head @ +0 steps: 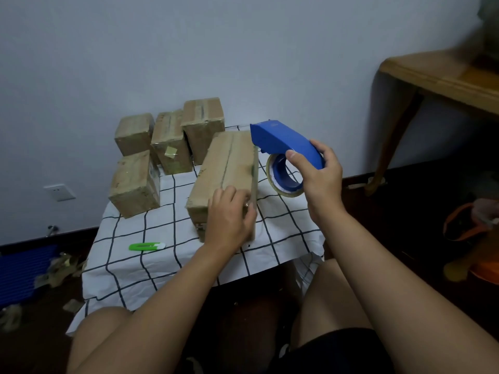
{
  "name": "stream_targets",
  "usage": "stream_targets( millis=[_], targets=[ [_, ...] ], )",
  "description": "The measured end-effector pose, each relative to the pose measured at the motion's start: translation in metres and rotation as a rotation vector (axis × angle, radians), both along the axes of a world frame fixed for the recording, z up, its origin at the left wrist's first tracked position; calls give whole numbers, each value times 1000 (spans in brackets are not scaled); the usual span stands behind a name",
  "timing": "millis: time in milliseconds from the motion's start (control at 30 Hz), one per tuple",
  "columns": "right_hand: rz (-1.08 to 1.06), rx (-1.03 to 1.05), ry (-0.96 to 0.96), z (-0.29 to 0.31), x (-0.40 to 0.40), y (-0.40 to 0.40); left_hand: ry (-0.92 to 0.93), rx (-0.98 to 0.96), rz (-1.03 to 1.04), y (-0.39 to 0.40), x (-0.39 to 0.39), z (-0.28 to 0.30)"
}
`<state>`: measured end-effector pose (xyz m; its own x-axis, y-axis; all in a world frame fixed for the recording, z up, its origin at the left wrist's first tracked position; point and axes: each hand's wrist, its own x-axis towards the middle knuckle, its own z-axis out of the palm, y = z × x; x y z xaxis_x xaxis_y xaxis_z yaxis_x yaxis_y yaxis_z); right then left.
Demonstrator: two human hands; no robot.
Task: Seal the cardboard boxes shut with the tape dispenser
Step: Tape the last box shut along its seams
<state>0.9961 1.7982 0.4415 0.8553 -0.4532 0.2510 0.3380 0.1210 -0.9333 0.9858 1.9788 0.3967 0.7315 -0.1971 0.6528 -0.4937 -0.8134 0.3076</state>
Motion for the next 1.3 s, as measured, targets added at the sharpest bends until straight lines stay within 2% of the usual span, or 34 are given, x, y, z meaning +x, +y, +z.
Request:
stream_targets(
  millis=[100, 267, 367, 467, 600, 800, 933, 1000, 1067, 1167, 1300],
  targets=[
    [-6, 16, -14, 7, 3, -2, -1, 77, -23, 29, -5, 2],
    [17, 12, -25, 12, 9, 11, 294, 197, 281, 38, 6, 10],
    [32, -7, -20, 13, 10, 16, 285, 293, 215, 43, 16, 16],
    [34, -20, -27, 17, 9, 13, 351, 301, 143, 67, 22, 27],
    [11, -43, -54, 26, 9, 5, 285, 294, 216, 85, 30, 31],
    [-4, -73, -82, 34, 10, 5, 278, 366, 136, 38, 44, 16],
    [-11, -96, -86, 34, 7, -3, 303, 345, 23, 53, 55, 18],
    [-22, -94, -91, 35, 6, -7, 332, 388, 23, 69, 58, 21],
    [-30, -93, -94, 37, 5, -9, 321, 346, 30, 69, 52, 22],
    [-39, -97, -101, 38, 5, -7, 243, 256, 17, 30, 34, 22],
    [-41, -95, -110, 37, 1, -4, 361, 230, 164, -40, 27, 16]
  ],
)
